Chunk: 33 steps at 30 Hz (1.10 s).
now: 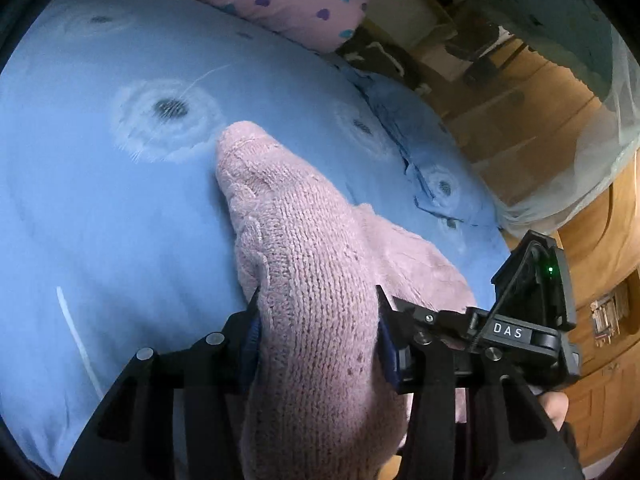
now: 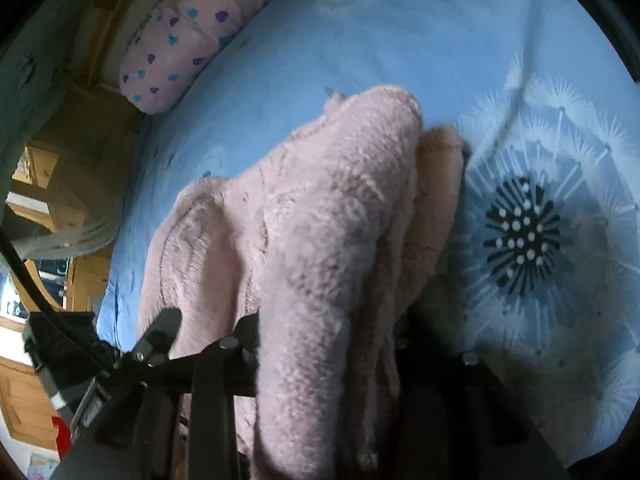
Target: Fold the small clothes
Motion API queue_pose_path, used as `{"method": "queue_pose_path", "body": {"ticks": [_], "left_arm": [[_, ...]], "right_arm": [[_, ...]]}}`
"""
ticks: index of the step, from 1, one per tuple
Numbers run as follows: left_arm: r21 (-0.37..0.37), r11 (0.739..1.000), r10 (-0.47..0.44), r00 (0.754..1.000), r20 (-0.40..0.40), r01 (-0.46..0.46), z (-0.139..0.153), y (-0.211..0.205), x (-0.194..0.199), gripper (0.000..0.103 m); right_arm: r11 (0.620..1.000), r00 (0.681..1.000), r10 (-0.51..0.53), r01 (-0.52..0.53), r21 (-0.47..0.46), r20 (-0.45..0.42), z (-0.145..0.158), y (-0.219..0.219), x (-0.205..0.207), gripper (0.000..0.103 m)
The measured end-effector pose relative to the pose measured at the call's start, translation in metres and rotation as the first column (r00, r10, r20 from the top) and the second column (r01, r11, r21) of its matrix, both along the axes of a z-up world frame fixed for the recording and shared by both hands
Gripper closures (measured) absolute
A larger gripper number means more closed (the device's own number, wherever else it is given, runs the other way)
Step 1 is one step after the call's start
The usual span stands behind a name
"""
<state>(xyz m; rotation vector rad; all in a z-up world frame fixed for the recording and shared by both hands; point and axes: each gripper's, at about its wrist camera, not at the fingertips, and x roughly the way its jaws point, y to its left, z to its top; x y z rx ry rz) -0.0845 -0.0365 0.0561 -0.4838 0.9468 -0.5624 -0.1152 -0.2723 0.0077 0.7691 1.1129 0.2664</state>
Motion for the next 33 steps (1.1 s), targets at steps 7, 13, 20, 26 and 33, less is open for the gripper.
{"method": "queue_pose_path", "body": {"ticks": [7, 13, 20, 26, 33], "left_arm": [[0.014, 1.000, 0.001, 0.999, 0.051, -0.002, 0.032, 0.011, 0.011, 0.077], [0.070, 0.998, -0.005, 0.993, 0.115, -0.003, 0.062, 0.006, 0.059, 0.077], [0.070, 0.997, 0.010, 0.992, 0.127, -0.019, 0.051, 0.016, 0.157, 0.077], [0.048, 0.994, 0.101, 0.992, -0.071, -0.098, -0.024, 0.031, 0.234, 0.077], [0.106, 0.991, 0.079, 0.997, -0.019, -0.077, -0.022, 0.029, 0.238, 0.073]], "right_arm": [[1.000, 0.990, 0.007, -0.010, 0.017, 0.144, 0.052, 0.020, 0.012, 0.069], [0.999, 0.985, 0.015, -0.020, 0.026, 0.169, 0.071, 0.017, 0.067, 0.069], [0.998, 0.980, 0.058, -0.055, -0.019, 0.191, 0.074, 0.020, 0.162, 0.069], [0.985, 0.998, 0.064, -0.061, -0.162, 0.012, -0.001, 0.010, 0.240, 0.062], [0.956, 0.982, 0.153, -0.120, -0.269, 0.108, 0.007, 0.014, 0.249, 0.061]]}}
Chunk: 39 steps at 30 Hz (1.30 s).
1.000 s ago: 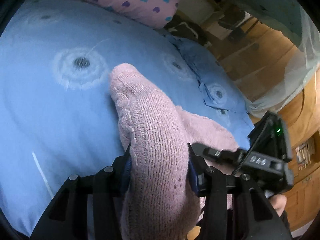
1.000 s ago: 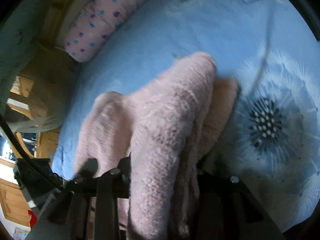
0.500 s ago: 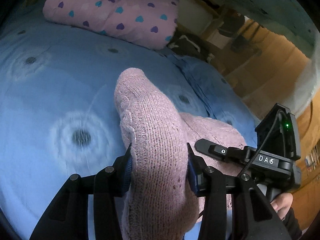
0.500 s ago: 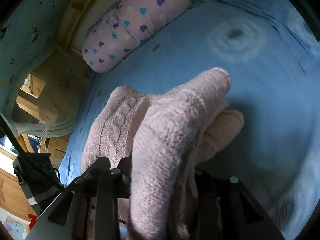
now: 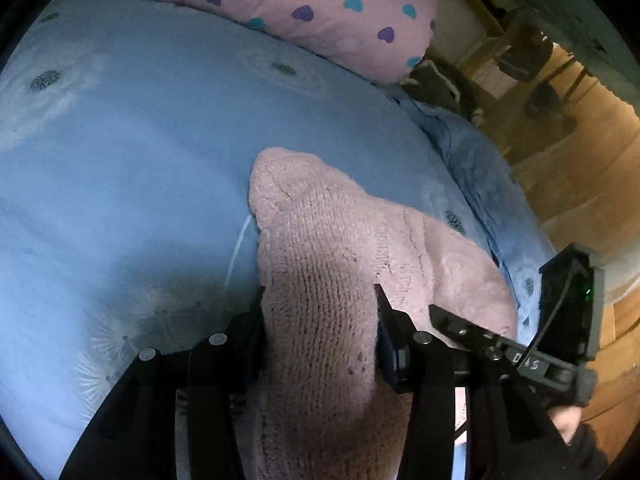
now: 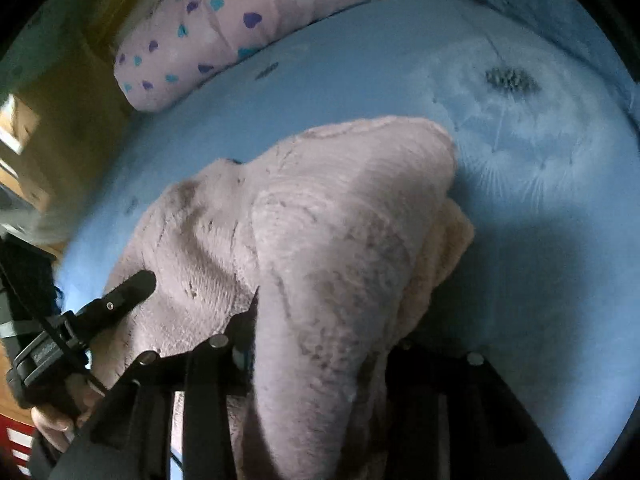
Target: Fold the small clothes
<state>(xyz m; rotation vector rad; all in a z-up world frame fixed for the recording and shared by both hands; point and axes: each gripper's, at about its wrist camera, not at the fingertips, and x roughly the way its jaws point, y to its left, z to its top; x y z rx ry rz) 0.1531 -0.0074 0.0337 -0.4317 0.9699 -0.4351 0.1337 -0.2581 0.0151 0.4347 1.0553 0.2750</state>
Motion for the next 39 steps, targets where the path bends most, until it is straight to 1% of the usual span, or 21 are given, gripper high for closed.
{"method": "queue_pose_path", "body": {"ticks": [2, 4, 6, 8, 10, 11, 12, 14, 16, 17, 19, 22, 23, 24, 26, 27, 30, 32, 34, 36, 39], "left_arm": [[-0.018, 1.000, 0.016, 1.000, -0.015, -0.016, -0.003, 0.006, 0.000, 0.070], [-0.024, 0.999, 0.034, 0.999, -0.016, -0.034, -0.002, 0.009, -0.002, 0.063], [-0.012, 0.998, 0.055, 0.998, -0.017, -0.055, 0.003, 0.015, -0.008, 0.063], [0.031, 0.997, 0.066, 0.998, 0.014, -0.066, 0.022, 0.021, -0.018, 0.074], [0.096, 0.992, 0.076, 0.994, 0.080, -0.084, 0.046, 0.024, -0.030, 0.101], [0.120, 0.990, 0.066, 0.992, 0.111, -0.080, 0.056, 0.024, -0.034, 0.103], [0.141, 0.989, 0.017, 0.985, 0.174, -0.042, 0.067, 0.022, -0.042, 0.103], [0.179, 0.984, -0.042, 0.981, 0.189, 0.008, 0.063, 0.016, -0.045, 0.103], [0.215, 0.974, -0.086, 0.993, 0.085, 0.066, 0.036, 0.007, -0.037, 0.103], [0.258, 0.964, -0.081, 0.994, 0.070, 0.060, 0.021, 0.005, -0.037, 0.103], [0.301, 0.953, -0.066, 0.994, 0.084, 0.038, 0.013, 0.008, -0.042, 0.103], [0.351, 0.936, -0.043, 0.996, 0.083, 0.011, 0.015, 0.013, -0.048, 0.103], [0.387, 0.922, -0.034, 0.996, 0.088, -0.003, 0.015, 0.016, -0.051, 0.103], [0.429, 0.903, -0.021, 0.996, 0.083, -0.016, 0.012, 0.020, -0.056, 0.103], [0.451, 0.892, -0.015, 0.999, 0.045, -0.007, 0.004, 0.027, -0.062, 0.103], [0.462, 0.887, -0.013, 0.999, 0.037, -0.006, 0.002, 0.031, -0.067, 0.103], [0.484, 0.875, -0.010, 0.998, 0.066, -0.023, 0.009, 0.034, -0.082, 0.103], [0.458, 0.888, -0.002, 0.997, 0.072, -0.031, 0.019, 0.038, -0.097, 0.103], [0.429, 0.903, 0.001, 0.997, 0.075, -0.034, 0.028, 0.040, -0.114, 0.103], [0.437, 0.899, -0.001, 0.995, 0.100, -0.043, 0.037, 0.036, -0.131, 0.103], [0.517, 0.853, -0.038, 0.980, 0.195, -0.070, 0.051, 0.023, -0.164, 0.103]], "right_arm": [[1.000, 1.000, -0.008, 0.008, -0.014, -0.019, 0.003, -0.002, 0.002, 0.055], [1.000, 1.000, -0.012, 0.012, 0.020, -0.022, 0.003, -0.007, 0.004, 0.048], [0.999, 1.000, -0.015, 0.016, 0.033, -0.027, 0.003, -0.012, -0.006, 0.039], [0.999, 0.999, -0.033, 0.032, -0.018, -0.036, 0.014, -0.013, -0.017, 0.032], [0.993, 0.999, -0.049, 0.051, -0.106, 0.019, 0.036, -0.011, -0.028, 0.032], [0.989, 0.996, -0.043, 0.053, -0.141, 0.075, 0.050, -0.009, -0.037, 0.032], [0.984, 0.991, -0.028, 0.050, -0.168, 0.131, 0.061, -0.006, -0.045, 0.032], [0.964, 0.970, 0.015, 0.051, -0.262, 0.241, 0.078, 0.009, -0.062, 0.036], [0.908, 0.940, 0.129, 0.015, -0.418, 0.315, 0.074, 0.042, -0.072, 0.063], [0.894, 0.940, 0.170, -0.019, -0.448, 0.297, 0.068, 0.055, -0.067, 0.067], [0.875, 0.932, 0.255, -0.109, -0.472, 0.259, 0.046, 0.074, -0.073, 0.070], [0.817, 0.893, 0.319, -0.088, -0.570, 0.319, 0.033, 0.092, -0.086, 0.070], [0.821, 0.897, 0.312, -0.090, -0.563, 0.312, 0.033, 0.090, -0.084, 0.070], [0.850, 0.916, 0.273, -0.086, -0.520, 0.294, 0.036, 0.081, -0.081, 0.071], [0.875, 0.939, 0.218, -0.067, -0.480, 0.266, 0.039, 0.070, -0.083, 0.071], [0.870, 0.941, 0.216, -0.064, -0.489, 0.260, 0.042, 0.069, -0.086, 0.071], [0.817, 0.928, 0.257, -0.059, -0.574, 0.270, 0.045, 0.079, -0.103, 0.071], [0.802, 0.924, 0.272, -0.063, -0.595, 0.268, 0.049, 0.083, -0.120, 0.071], [0.807, 0.924, 0.262, -0.052, -0.588, 0.278, 0.057, 0.081, -0.133, 0.071], [0.828, 0.933, 0.223, -0.029, -0.560, 0.282, 0.064, 0.079, -0.147, 0.071], [0.861, 0.951, 0.152, 0.006, -0.508, 0.270, 0.072, 0.074, -0.168, 0.067]]}}
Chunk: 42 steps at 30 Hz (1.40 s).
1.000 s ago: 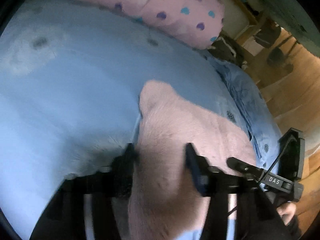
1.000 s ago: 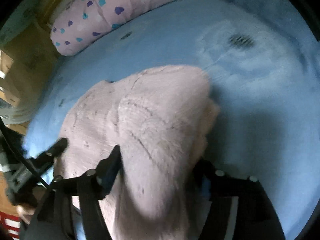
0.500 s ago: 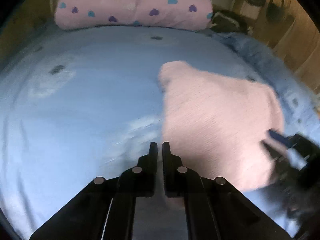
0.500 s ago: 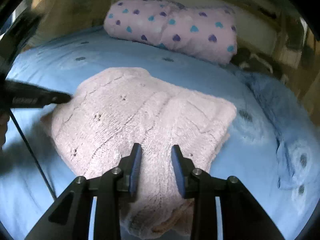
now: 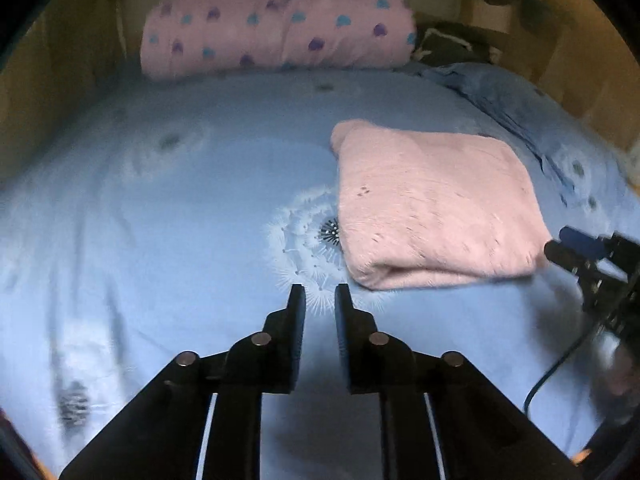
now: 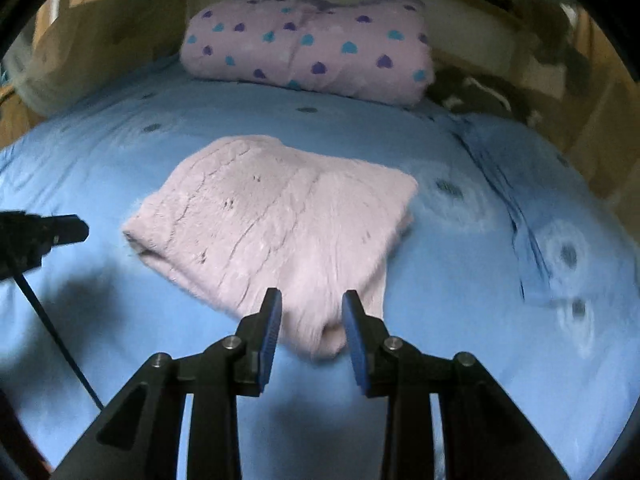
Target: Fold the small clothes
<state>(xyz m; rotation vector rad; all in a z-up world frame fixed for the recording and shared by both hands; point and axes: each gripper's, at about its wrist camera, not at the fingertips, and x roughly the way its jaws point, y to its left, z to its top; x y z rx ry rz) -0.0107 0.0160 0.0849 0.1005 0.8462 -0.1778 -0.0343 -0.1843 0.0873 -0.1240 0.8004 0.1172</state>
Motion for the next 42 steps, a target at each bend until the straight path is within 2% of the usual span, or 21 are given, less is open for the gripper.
{"method": "queue_pose_path", "body": {"ticks": [2, 5, 10, 15, 17, 19, 21, 23, 26, 31, 33, 36, 42], "left_arm": [[0.025, 1.000, -0.016, 0.999, 0.044, 0.015, 0.007, -0.009, -0.019, 0.100], [0.000, 1.000, -0.014, 0.999, 0.044, 0.014, 0.008, -0.012, -0.032, 0.095], [0.015, 0.999, 0.052, 0.999, -0.010, -0.052, -0.006, -0.018, -0.039, 0.091], [-0.017, 0.999, 0.036, 0.997, -0.066, -0.038, -0.023, -0.039, -0.047, 0.087], [-0.010, 0.999, 0.034, 0.997, -0.071, -0.035, -0.030, -0.046, -0.049, 0.083], [0.008, 1.000, 0.023, 0.997, -0.074, -0.023, -0.036, -0.053, -0.051, 0.071], [0.035, 0.999, 0.009, 0.997, -0.081, -0.006, -0.043, -0.058, -0.050, 0.064], [0.056, 0.998, 0.002, 0.996, -0.094, 0.004, -0.051, -0.060, -0.045, 0.064], [0.034, 0.999, 0.018, 0.995, -0.100, -0.015, -0.060, -0.058, -0.033, 0.055], [-0.013, 0.998, 0.053, 0.991, -0.119, -0.055, -0.070, -0.050, -0.005, 0.032], [-0.019, 0.998, 0.055, 0.990, -0.130, -0.058, -0.072, -0.050, 0.000, 0.027], [0.001, 0.998, 0.057, 0.990, -0.127, -0.057, -0.072, -0.054, -0.001, 0.025], [-0.005, 0.998, 0.056, 0.990, -0.128, -0.057, -0.072, -0.053, -0.001, 0.025]], "right_arm": [[0.999, 0.999, -0.033, 0.033, 0.032, -0.016, 0.001, -0.004, -0.016, 0.061], [0.996, 0.996, -0.072, 0.075, 0.052, -0.052, -0.005, -0.011, -0.031, 0.055], [0.991, 0.990, -0.113, 0.119, 0.065, -0.086, -0.019, -0.027, -0.043, 0.033], [0.987, 0.980, -0.124, 0.139, 0.085, -0.157, -0.041, -0.041, -0.039, 0.026], [0.985, 0.974, -0.139, 0.154, 0.074, -0.179, -0.050, -0.045, -0.039, 0.025], [0.983, 0.968, -0.154, 0.170, 0.068, -0.199, -0.057, -0.051, -0.036, 0.021], [0.981, 0.963, -0.163, 0.182, 0.072, -0.212, -0.062, -0.055, -0.032, 0.015], [0.979, 0.961, -0.166, 0.187, 0.082, -0.220, -0.066, -0.058, -0.028, 0.010], [0.983, 0.963, -0.160, 0.175, 0.050, -0.218, -0.073, -0.054, -0.019, 0.000], [0.985, 0.962, -0.160, 0.170, 0.027, -0.219, -0.081, -0.050, -0.001, 0.000], [0.983, 0.960, -0.168, 0.179, 0.032, -0.223, -0.082, -0.049, 0.002, 0.000], [0.982, 0.961, -0.175, 0.185, 0.026, -0.212, -0.082, -0.049, 0.003, 0.000], [0.982, 0.963, -0.175, 0.186, 0.035, -0.205, -0.081, -0.049, 0.002, 0.000]]}}
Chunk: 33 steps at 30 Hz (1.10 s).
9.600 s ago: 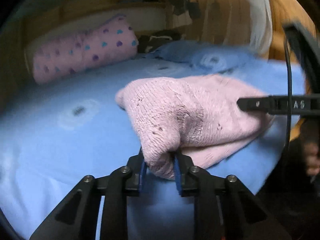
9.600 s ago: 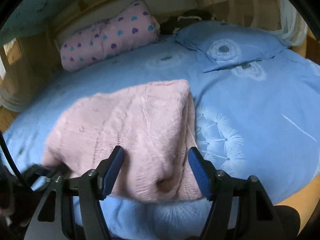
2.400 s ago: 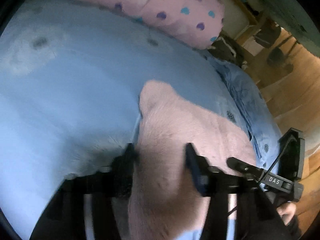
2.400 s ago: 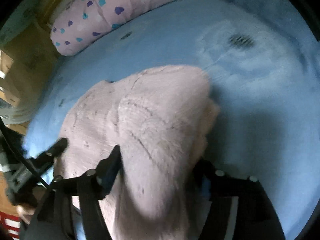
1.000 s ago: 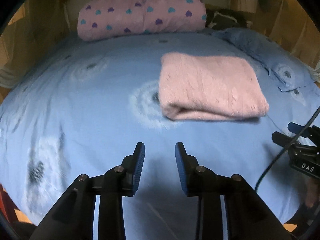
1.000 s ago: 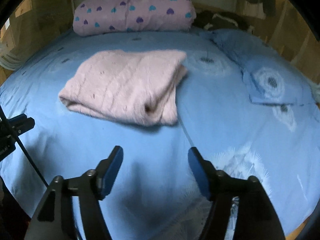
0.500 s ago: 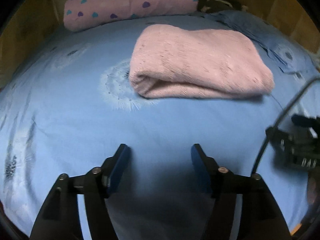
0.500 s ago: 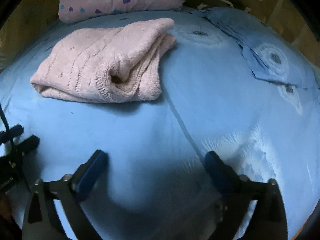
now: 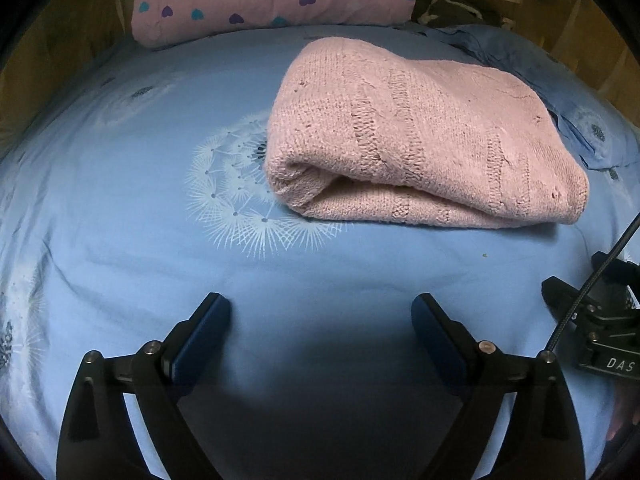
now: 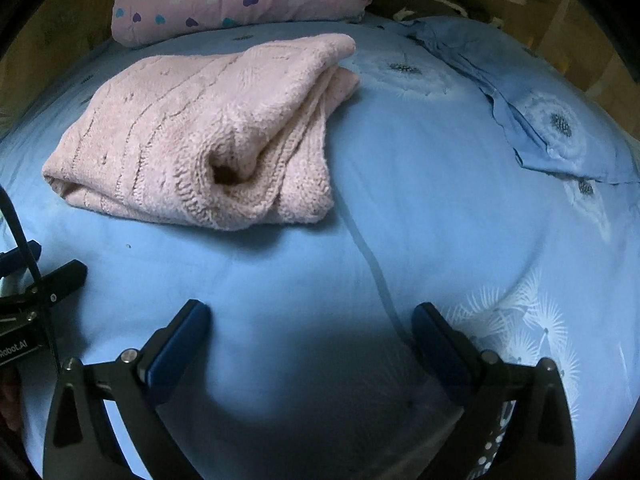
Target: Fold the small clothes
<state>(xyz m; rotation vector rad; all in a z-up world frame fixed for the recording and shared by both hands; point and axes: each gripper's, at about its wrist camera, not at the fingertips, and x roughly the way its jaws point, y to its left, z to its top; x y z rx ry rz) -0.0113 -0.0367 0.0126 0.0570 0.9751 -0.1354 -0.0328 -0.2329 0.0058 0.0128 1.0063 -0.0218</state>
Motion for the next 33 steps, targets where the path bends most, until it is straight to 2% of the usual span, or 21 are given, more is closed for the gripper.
{"method": "queue_pose_path", "body": {"ticks": [8, 13, 33], "left_arm": [[-0.020, 1.000, -0.007, 1.000, -0.004, 0.007, -0.0006, 0.0039, 0.0027, 0.023], [-0.031, 0.999, -0.026, 1.000, -0.016, 0.026, -0.0017, 0.0039, 0.0047, 0.015], [-0.012, 1.000, -0.023, 1.000, -0.013, 0.023, -0.0020, -0.0008, 0.0005, 0.015]], "right_arm": [[1.000, 1.000, 0.000, 0.000, 0.001, 0.001, -0.0001, 0.0000, -0.0002, 0.000], [1.000, 1.000, 0.001, -0.001, -0.002, 0.002, -0.0004, -0.0001, -0.0004, 0.000], [1.000, 1.000, 0.001, -0.001, -0.003, 0.002, -0.0001, 0.0007, -0.0007, 0.000]]}}
